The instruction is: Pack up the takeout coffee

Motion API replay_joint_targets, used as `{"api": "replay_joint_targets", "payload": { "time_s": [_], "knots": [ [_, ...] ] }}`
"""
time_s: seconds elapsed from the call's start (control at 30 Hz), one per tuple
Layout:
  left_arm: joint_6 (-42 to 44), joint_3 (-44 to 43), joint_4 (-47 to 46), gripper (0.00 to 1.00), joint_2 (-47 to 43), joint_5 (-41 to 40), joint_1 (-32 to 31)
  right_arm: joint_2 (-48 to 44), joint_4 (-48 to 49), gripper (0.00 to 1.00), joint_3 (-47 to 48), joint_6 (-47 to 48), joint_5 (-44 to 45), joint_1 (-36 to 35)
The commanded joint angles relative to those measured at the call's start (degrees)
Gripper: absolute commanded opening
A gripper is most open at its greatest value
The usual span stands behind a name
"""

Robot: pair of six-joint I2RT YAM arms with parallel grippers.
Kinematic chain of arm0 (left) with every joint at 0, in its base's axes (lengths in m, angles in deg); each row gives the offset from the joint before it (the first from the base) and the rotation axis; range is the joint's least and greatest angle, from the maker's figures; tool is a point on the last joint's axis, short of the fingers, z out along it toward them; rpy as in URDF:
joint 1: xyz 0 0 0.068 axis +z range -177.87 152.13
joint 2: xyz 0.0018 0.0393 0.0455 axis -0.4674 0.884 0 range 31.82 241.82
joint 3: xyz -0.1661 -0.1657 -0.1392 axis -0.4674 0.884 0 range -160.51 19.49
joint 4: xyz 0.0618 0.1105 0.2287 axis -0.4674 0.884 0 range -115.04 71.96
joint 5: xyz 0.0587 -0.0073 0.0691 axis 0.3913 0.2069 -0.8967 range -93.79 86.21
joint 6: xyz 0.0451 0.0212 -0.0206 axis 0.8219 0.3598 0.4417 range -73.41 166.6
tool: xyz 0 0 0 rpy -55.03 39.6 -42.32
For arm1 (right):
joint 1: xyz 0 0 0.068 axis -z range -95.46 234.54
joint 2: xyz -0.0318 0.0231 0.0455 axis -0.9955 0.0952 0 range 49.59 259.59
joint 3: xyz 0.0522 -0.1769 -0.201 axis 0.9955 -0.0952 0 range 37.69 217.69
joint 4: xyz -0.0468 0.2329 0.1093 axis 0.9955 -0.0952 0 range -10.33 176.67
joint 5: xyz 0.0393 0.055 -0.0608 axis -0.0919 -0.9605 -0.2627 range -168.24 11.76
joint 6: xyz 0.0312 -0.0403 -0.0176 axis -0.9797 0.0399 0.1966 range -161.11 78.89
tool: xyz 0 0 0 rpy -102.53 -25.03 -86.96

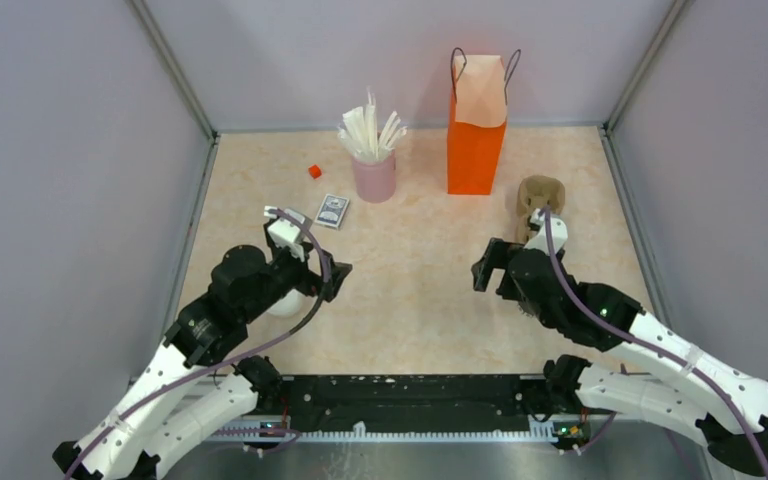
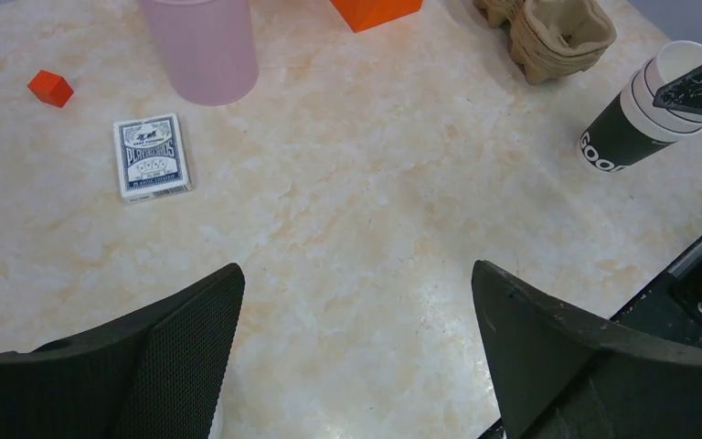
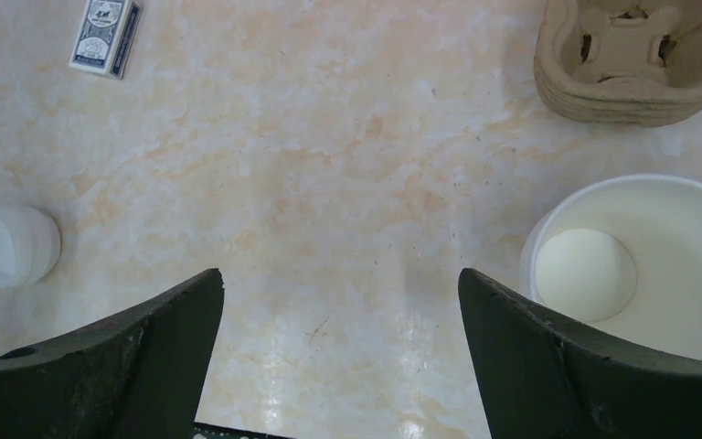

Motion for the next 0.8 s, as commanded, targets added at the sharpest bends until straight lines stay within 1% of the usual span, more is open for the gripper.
{"api": "replay_joint_targets", "payload": {
  "time_s": [0.0, 0.17, 0.27, 0.33, 0.4, 0.5, 0.57, 0.63, 0.67, 0.7, 0.77],
  "knots": [
    [1.3, 1.2, -3.0, 0.99, -1.2, 0.6, -0.1, 0.5, -1.4, 0.97, 3.1, -3.2, 3.4, -0.4],
    [3.4, 4.6, -5.6, 0.99, -2.6, 0.6, -0.1, 0.0, -1.9, 0.96, 3.1, -5.1, 4.1, -0.4],
    [3.3, 6.2, -7.7, 0.99, -4.1, 0.5, -0.1, -0.5, -4.0, 0.91, 4.1, -7.6, 5.5, -0.5],
    [2.4, 5.0, -6.2, 0.99, -4.3, 0.0, -0.1, -0.6, -8.0, 0.87, 5.7, -10.4, 6.8, -0.4],
    [1.5, 4.0, -4.6, 0.99, -4.1, -1.3, -0.1, -0.4, -12.7, 0.78, 8.2, -14.0, 8.6, -0.4],
    [-1.3, 4.6, -4.5, 0.99, -4.2, -3.4, -0.1, 0.7, -21.2, 0.66, 13.4, -22.2, 13.3, -0.4],
    [-3.1, 5.0, -4.9, 0.99, -4.0, -2.7, -0.1, 2.1, -29.9, 0.56, 17.5, -28.9, 18.3, -0.3],
    [-4.1, 5.8, -5.7, 0.99, -3.8, -2.0, -0.1, 4.2, -38.4, 0.53, 21.7, -34.9, 22.7, 0.0],
    [-4.5, 6.3, -6.1, 0.99, -3.8, -1.9, -0.1, 5.3, -41.7, 0.52, 23.7, -36.2, 24.0, 0.5],
    [-4.7, 6.8, -6.3, 0.99, -3.8, -1.9, -0.1, 6.2, -42.1, 0.52, 25.0, -34.1, 24.3, 1.8],
    [-4.4, 7.2, -6.1, 0.99, -3.8, -1.6, -0.1, 8.1, -42.1, 0.51, 26.9, -30.5, 21.9, 5.9]
  ]
}}
